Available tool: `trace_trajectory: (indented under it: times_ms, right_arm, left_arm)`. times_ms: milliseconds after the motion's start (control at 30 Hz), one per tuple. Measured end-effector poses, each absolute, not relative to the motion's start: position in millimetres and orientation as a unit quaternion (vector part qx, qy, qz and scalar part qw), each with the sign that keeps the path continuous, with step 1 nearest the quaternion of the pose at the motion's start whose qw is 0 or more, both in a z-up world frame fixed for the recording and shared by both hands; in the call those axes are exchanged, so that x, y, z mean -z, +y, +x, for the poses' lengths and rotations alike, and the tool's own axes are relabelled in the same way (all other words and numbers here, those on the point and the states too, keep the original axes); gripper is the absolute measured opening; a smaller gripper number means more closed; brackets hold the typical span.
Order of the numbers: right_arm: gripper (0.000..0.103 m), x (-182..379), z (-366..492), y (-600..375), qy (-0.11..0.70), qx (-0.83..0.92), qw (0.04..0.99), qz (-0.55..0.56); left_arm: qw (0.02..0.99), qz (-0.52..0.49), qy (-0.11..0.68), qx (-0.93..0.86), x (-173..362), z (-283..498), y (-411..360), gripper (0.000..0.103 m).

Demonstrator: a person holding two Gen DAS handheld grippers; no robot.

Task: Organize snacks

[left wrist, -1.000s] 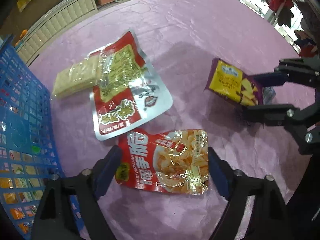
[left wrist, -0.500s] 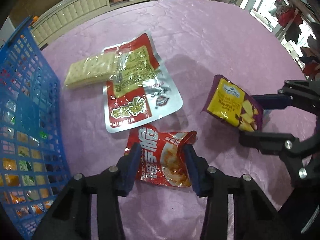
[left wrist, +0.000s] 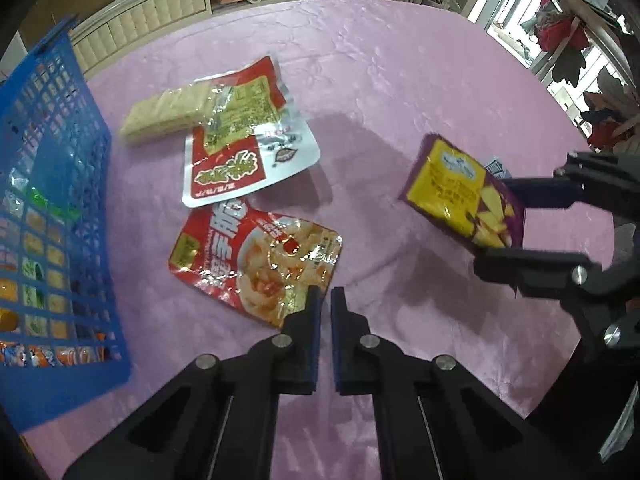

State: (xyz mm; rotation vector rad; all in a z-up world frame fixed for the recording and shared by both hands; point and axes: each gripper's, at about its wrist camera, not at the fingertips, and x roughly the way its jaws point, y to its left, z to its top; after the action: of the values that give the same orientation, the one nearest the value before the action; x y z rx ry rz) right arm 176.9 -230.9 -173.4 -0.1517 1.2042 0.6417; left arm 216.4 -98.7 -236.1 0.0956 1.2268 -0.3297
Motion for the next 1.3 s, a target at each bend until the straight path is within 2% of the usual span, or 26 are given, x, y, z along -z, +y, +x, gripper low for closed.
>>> trace_trajectory:
  times_ms: [133, 167, 233, 267, 567, 633, 700, 900, 1100, 1300]
  right_arm:
    - [0.054, 176, 169, -233, 0.559, -0.293, 0.773, -0.069]
    - [0.054, 176, 168, -234, 0.559, -0.292, 0.773, -0.068]
    - [0.054, 177, 165, -235, 0.559, -0.292, 0.773, -0.066]
    - [0.054, 176, 164, -235, 0.559, -0.292, 0.773, -0.066]
    - [0.054, 176, 168, -236, 0.555, -0.292, 0.777, -0.058]
    - [0.054, 178, 169, -238, 0.556, -0.291, 0.777, -0.053]
    - [0.054, 180, 170, -239, 0.557, -0.291, 0.776, -0.050]
    - [0.054, 184, 174, -241, 0.560, -0.292, 0.774, -0.040]
    - [0.054, 187, 178, -241, 0.560, -0.294, 0.774, -0.032]
    - [0.054, 183, 178, -239, 0.559, -0.292, 0.776, -0.030]
  left_arm:
    - [0.811, 0.051, 0.561, 0.158, 232, 210, -92, 0.004]
    - [0.811, 0.053, 0.561, 0.157, 231, 209, -94, 0.007]
    - [0.809, 0.060, 0.564, 0.156, 231, 207, -97, 0.024]
    - [0.810, 0.069, 0.562, 0.152, 235, 208, -98, 0.037]
    - [0.807, 0.134, 0.560, 0.132, 237, 213, -128, 0.038]
    - [0.806, 0.128, 0.561, 0.136, 239, 218, -126, 0.030]
    - [0.804, 0.118, 0.566, 0.138, 240, 226, -122, 0.016]
    - [0.801, 0.094, 0.572, 0.150, 240, 233, -117, 0.003]
    - [0.804, 0.093, 0.567, 0.153, 235, 231, -110, 0.000]
    - [0.817, 0.071, 0.548, 0.163, 204, 216, -110, 0.000]
